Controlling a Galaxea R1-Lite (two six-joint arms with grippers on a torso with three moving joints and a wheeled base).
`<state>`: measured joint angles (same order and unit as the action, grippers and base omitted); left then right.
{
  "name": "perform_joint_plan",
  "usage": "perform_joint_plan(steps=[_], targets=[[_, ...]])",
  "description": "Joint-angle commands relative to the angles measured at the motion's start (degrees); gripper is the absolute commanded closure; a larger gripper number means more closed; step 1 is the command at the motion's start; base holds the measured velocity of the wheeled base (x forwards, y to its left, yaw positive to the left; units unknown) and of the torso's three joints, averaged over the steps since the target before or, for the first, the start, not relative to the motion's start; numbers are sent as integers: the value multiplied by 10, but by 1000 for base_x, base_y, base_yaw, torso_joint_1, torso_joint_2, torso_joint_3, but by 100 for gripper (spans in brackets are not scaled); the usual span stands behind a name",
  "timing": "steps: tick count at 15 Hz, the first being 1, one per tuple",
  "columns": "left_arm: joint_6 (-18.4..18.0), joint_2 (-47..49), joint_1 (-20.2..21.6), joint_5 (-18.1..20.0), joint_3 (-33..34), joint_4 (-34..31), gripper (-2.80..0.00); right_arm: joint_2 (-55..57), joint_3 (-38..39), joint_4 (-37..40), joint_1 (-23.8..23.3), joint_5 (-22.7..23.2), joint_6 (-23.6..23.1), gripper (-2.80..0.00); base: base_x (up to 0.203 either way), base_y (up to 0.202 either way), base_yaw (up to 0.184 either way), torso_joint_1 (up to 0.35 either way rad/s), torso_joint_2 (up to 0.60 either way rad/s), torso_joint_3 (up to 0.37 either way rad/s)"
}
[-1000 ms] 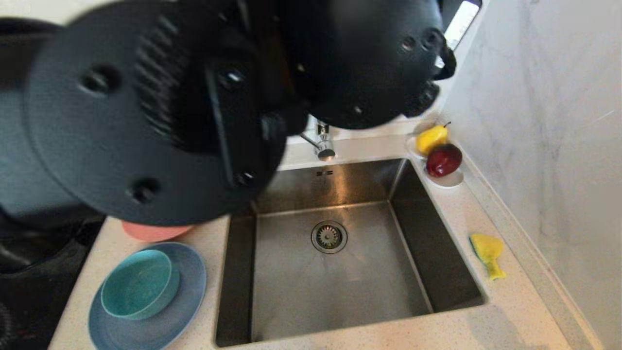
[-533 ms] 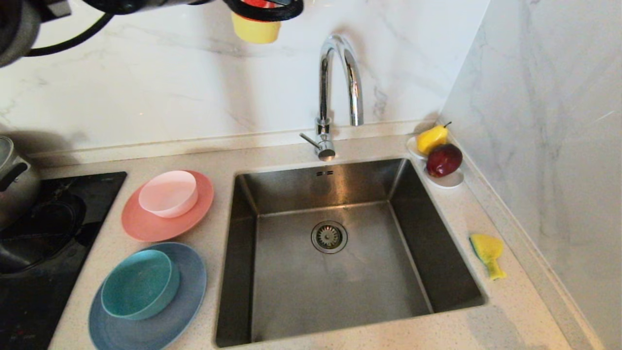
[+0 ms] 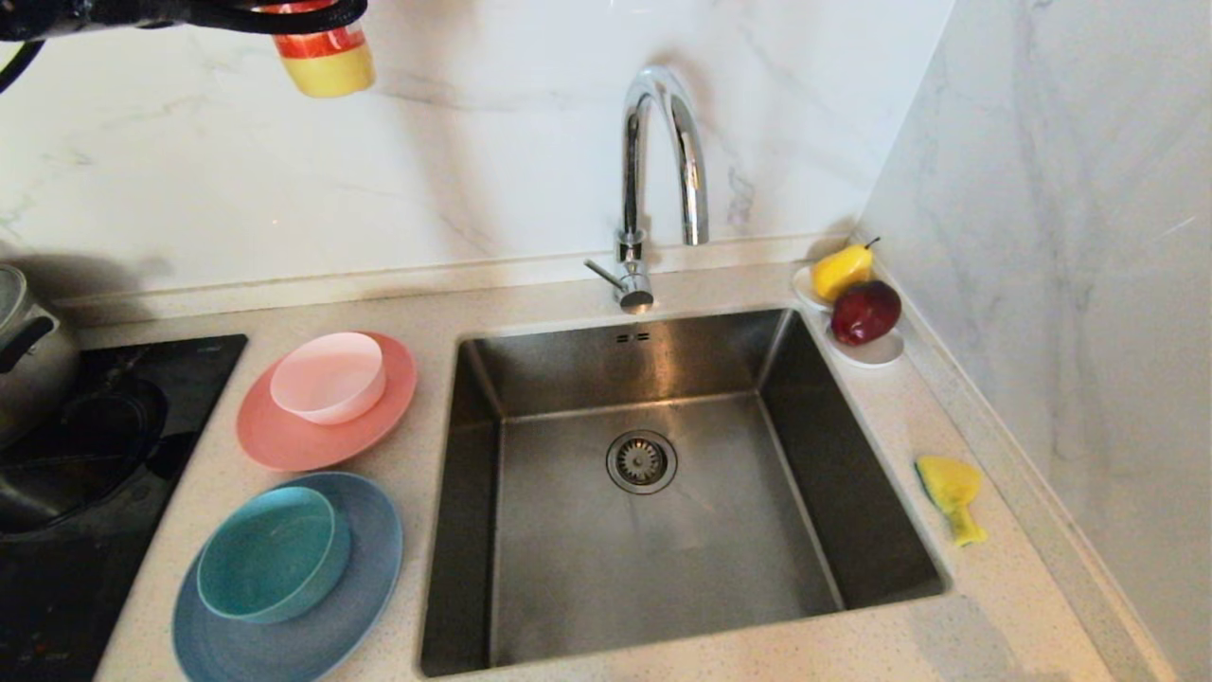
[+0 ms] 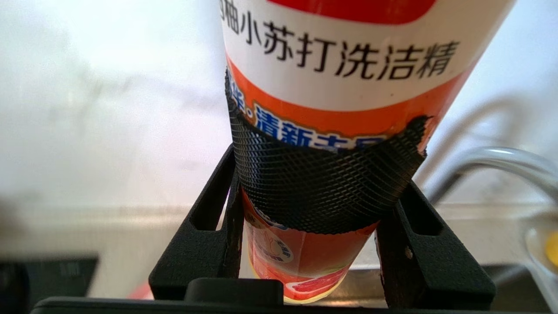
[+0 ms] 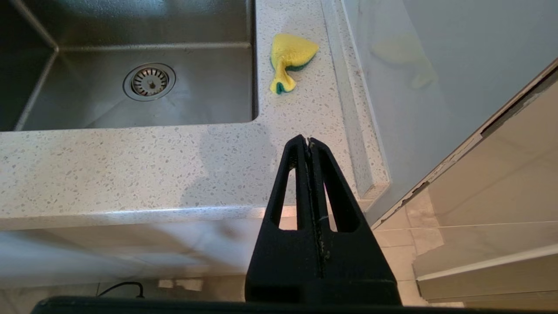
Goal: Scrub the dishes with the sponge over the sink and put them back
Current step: Place the dish soap on the table
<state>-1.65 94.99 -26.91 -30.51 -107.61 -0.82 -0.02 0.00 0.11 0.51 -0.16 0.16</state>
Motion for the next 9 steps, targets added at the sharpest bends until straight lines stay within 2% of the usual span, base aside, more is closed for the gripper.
perform_joint_plan(steps=[1,3,5,7,9], targets=[[37,5,34,-2,18,0,0,-1,0,0,0,0,0,0,0,0,0,0,0,0],[54,21,67,-4,23,1,0,-1,0,0,0,0,0,0,0,0,0,0,0,0],[62,33,93,-11,57,8,0,-1,0,0,0,0,0,0,0,0,0,0,0,0],[102,63,102,-45,85,16,0,-1,0,0,0,0,0,0,0,0,0,0,0,0],[124,100,103,-86,112,78,0,-1,0,0,0,0,0,0,0,0,0,0,0,0]])
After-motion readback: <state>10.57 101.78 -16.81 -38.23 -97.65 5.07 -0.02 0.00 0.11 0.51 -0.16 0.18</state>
